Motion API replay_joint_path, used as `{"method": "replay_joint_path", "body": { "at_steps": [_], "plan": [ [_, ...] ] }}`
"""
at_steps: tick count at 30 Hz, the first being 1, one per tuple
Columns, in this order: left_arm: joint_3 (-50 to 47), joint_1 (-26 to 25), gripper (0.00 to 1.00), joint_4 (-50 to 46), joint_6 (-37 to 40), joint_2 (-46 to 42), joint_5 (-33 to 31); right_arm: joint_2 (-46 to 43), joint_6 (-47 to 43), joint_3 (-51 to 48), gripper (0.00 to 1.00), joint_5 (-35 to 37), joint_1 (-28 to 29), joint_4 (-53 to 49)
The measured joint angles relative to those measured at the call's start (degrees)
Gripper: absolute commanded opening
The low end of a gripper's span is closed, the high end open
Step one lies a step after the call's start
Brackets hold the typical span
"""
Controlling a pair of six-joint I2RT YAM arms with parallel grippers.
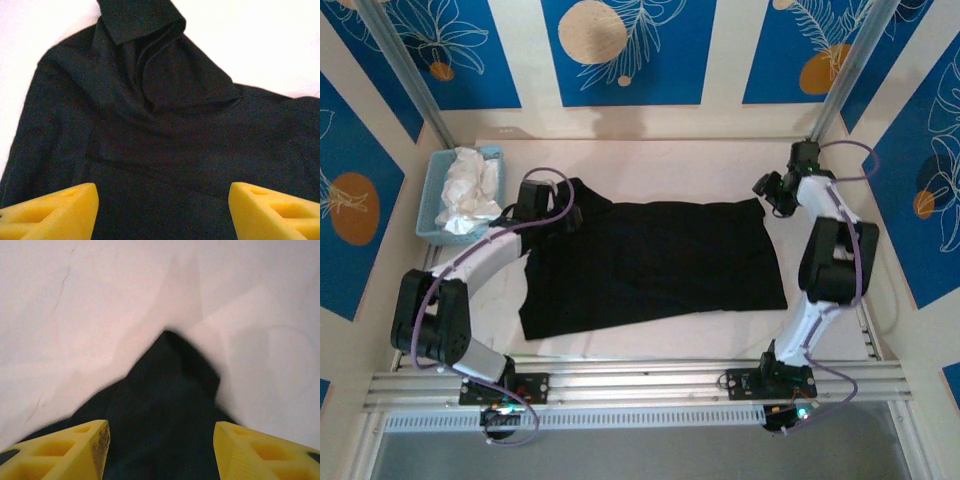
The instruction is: Fold the inside-out t-shirt
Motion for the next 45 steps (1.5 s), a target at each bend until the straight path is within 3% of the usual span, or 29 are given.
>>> {"method": "replay_joint_path", "body": {
  "at_steps": [5, 10, 15, 21, 26, 30, 35, 45],
  "plan": [
    [1.68, 0.15, 0.7, 0.24, 0.87, 2.19, 1.16, 13.9, -1.31, 13.05, 0.52, 2.1, -0.07, -4.61],
    [3.32, 0.48, 0.7, 0.42, 1.6, 4.26, 1.95, 21.18, -2.58, 20.28, 0.48, 2.23, 0.22, -9.53],
    [4.68, 1.42, 0.7, 0.39, 2.6, 7.26, 2.58, 22.38, -3.76, 23.23, 0.4, 0.72, 0.92, -11.61],
    [6.8, 2.05, 0.7, -0.11, 3.76, 10.01, 2.6, 23.06, -4.81, 23.61, 0.4, -0.44, 2.03, -12.68],
    [8.13, 2.12, 0.69, -0.11, 4.04, 11.19, 2.67, 23.12, -5.79, 23.69, 0.2, -0.46, 2.19, -13.29],
    [10.91, 2.34, 0.69, -0.31, 4.04, 13.9, 2.84, 23.21, -6.78, 23.69, 0.11, -0.26, 2.49, -13.81],
    [20.96, 2.8, 0.68, -3.48, 5.05, 22.62, 2.34, 23.21, -7.87, 23.69, 0.02, 0.0, 2.73, -13.35],
    [40.3, 5.64, 0.68, -11.85, 7.04, 37.24, 1.07, 23.19, -8.76, 23.23, 0.01, -0.11, 2.97, -11.69]
  ]
}}
